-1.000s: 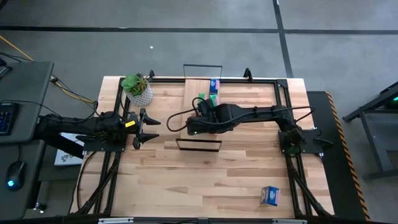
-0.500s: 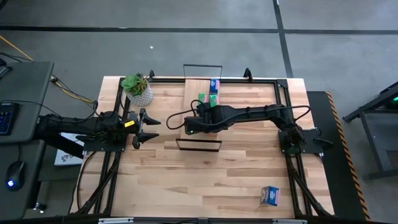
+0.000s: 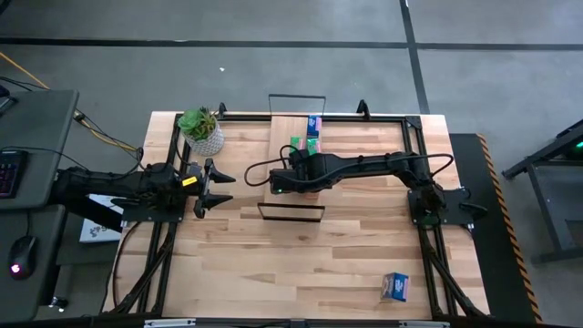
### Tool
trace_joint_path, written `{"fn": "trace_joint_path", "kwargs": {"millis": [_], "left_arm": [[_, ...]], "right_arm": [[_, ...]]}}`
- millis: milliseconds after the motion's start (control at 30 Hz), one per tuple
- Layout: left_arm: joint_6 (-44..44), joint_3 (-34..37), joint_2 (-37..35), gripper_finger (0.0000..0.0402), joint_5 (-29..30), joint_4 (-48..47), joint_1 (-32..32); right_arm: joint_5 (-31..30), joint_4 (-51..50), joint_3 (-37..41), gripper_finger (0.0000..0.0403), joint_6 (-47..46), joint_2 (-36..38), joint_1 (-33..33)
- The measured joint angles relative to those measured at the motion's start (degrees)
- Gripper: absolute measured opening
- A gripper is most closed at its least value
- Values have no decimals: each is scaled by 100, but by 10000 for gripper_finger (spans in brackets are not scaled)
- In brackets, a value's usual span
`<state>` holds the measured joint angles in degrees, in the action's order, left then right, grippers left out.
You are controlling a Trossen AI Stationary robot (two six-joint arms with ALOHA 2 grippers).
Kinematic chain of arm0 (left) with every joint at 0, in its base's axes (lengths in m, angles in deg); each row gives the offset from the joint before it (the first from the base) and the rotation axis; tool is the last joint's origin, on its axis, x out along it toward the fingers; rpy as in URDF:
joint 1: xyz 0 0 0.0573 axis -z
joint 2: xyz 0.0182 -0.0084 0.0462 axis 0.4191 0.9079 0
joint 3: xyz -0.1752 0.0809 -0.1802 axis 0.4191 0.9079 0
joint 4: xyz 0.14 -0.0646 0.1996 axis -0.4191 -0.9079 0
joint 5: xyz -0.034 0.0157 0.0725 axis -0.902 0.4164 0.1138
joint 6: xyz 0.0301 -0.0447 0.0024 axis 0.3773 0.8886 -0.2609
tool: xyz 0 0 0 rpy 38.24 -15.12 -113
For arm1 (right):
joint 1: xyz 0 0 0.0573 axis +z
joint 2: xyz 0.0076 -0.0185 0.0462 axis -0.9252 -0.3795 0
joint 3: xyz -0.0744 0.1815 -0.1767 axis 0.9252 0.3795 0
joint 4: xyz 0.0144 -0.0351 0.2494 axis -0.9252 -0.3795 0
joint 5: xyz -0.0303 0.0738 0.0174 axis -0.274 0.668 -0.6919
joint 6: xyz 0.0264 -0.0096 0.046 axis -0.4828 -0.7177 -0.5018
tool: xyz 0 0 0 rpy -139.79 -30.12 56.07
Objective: Stack cereal on shelf
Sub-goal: Put the orange cereal box aligned with the other orange cereal box on the shelf
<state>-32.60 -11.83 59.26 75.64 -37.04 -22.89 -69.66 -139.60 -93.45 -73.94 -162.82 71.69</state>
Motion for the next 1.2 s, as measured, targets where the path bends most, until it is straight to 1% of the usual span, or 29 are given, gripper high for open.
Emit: {"fn": "trace_joint_path", "kwargs": {"millis": [67,167,300,1200], "left_arm": [[0,-1,-1,275,1,0,0],[-2,-1,-1,275,1,0,0],[-2,-1,-1,275,0,0,0],[-5,-1,0,275,0,-2,1]], "right_arm": [[15,-7,0,140,-22,0,1],[13,-5,0,140,-369,0,2],[18,-3,0,140,-520,-6,0],[-33,-53,0,140,-221,-39,0]]}}
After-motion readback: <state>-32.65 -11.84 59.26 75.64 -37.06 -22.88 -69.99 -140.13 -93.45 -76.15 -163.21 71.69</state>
